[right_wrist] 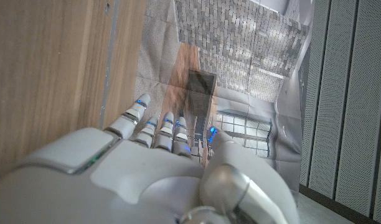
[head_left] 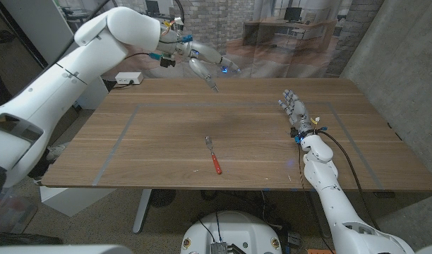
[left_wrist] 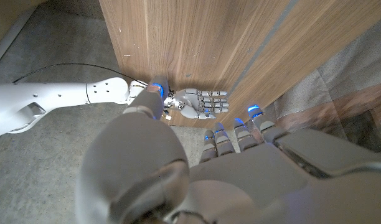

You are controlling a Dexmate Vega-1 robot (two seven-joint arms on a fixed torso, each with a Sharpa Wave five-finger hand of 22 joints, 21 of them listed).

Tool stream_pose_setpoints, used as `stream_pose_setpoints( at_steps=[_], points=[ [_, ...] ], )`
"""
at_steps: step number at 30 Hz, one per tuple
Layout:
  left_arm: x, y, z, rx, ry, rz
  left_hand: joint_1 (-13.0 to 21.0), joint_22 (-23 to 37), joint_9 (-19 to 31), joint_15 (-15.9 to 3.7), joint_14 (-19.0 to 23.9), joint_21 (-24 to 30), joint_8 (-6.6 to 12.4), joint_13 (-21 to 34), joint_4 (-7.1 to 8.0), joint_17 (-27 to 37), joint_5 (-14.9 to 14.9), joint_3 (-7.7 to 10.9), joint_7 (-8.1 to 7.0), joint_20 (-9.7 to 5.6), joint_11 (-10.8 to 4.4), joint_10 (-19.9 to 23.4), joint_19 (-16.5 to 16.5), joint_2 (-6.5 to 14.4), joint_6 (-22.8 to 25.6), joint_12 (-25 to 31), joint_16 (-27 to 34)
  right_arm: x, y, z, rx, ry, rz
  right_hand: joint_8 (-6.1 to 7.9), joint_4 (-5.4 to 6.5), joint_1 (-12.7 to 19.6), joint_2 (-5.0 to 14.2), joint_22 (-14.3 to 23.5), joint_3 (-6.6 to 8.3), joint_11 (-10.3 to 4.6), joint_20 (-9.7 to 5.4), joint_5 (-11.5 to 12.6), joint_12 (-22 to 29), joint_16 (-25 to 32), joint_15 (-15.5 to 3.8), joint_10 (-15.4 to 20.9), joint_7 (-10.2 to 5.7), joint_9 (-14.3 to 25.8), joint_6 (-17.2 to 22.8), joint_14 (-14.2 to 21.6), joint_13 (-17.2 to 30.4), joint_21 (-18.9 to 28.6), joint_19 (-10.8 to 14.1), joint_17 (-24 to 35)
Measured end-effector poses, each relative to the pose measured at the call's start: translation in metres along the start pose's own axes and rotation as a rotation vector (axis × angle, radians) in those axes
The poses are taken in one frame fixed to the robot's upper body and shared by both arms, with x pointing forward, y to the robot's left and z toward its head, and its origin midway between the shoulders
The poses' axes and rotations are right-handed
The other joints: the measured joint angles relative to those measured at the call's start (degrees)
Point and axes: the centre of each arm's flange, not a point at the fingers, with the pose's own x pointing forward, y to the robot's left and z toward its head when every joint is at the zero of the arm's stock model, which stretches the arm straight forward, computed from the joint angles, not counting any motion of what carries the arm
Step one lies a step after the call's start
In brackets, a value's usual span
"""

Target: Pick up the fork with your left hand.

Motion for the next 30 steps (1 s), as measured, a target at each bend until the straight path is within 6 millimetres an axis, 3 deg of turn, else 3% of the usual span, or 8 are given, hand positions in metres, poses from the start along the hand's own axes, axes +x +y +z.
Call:
stream_pose_setpoints(
  at_steps=[7,16,30],
  points=[
    [0.000,0.009,0.011,0.055,0.001,-0.038,1.21,0.00,0.00,0.07,-0.86,-0.83,0.00,0.27,0.24,0.00,0.24,-1.19,-0.31,0.34,0.06,-0.57,-0.33,-0.76,-0.76,0.01,-0.35,0.001,0.000,0.003,-0.008,-0.009,0.002,0.00,0.00,0.00,0.00,0.00,0.00,0.00,0.00,0.03,0.00,0.00,0.00,0.00,-0.21,0.00,0.21,0.00,0.00,0.00,0.00,0.00],
    [0.002,0.018,0.027,0.131,-0.009,-0.099,2.64,-0.01,0.28,0.25,-1.62,-1.67,0.01,0.27,0.56,0.00,0.63,-2.60,-1.23,0.73,-1.16,-0.67,-1.36,-0.85,-0.81,0.02,-0.35,0.001,0.000,0.007,-0.013,-0.024,-0.007,0.00,0.00,0.01,0.00,0.00,0.00,0.00,0.00,0.04,0.00,0.00,0.22,-0.01,-0.21,0.00,0.21,0.21,0.00,0.00,-0.01,0.00],
    [0.006,0.018,0.045,0.210,-0.031,-0.165,3.61,0.27,0.27,0.37,-3.54,-2.73,0.05,0.53,1.20,-0.01,0.85,-3.73,-1.31,1.45,-1.24,-0.59,-2.69,-0.31,-0.72,0.02,-0.35,-0.004,0.000,0.010,-0.019,-0.036,-0.024,0.00,0.00,-0.22,-0.22,0.00,0.00,0.00,0.00,0.04,0.00,0.00,0.00,0.61,-0.11,0.00,0.73,0.61,0.00,0.00,0.40,0.00]
  ],
)
